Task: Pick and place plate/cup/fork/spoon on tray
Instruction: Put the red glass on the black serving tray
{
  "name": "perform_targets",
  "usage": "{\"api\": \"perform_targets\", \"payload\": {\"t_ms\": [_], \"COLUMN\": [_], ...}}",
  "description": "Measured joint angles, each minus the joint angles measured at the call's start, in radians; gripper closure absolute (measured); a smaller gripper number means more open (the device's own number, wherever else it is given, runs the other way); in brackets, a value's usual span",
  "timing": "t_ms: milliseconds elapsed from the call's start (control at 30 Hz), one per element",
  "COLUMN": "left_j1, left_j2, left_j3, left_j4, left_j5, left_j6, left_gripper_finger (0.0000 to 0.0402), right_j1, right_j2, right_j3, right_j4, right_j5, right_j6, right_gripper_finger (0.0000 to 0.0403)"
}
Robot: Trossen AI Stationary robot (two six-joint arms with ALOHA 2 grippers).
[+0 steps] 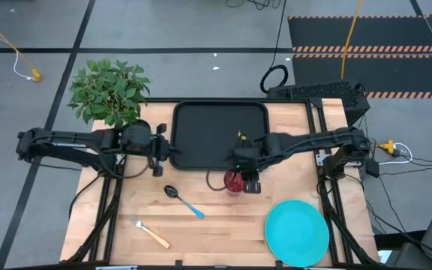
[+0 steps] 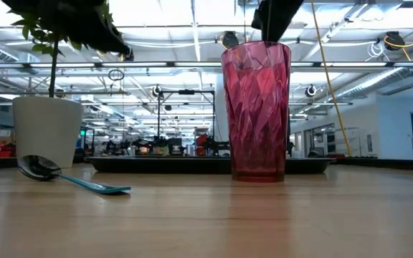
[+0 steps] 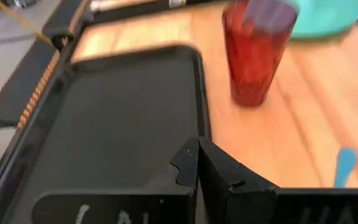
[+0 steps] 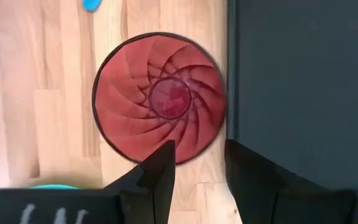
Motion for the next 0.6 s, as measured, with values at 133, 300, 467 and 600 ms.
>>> {"api": "perform_targets", "payload": {"t_ms": [133,300,467,600], "left_j1": [0.001,0.001,0.001,0.001], "left_j2": [0.058,0.101,0.119,0.135], "left_j3": [0.000,0.000,0.000,0.000], "left_j4": [-0.009,0.000,0.017,0.018], "left_j5": [-0.061,-0.066,-0.089,-0.142], "left_j6": [0.018,0.030,0.048,0.061], "left_gripper_finger": [0.0392,0.0392,0.0392,0.0392], "right_j1": [-0.004,-0.020,-0.030,-0.033], "right_j2": [0.019,0.017,0.017,0.017], "right_j3": [-0.002,-0.002,-0.002,-0.002], "right_j4": [-0.008,0.001,0.004,0.012], "right_j5": [0.000,0.000,0.004,0.042], "right_j6": [0.008,0.063,0.079,0.079], "right_gripper_finger": [0.0270,0.0256,0.0239,0.0231]}}
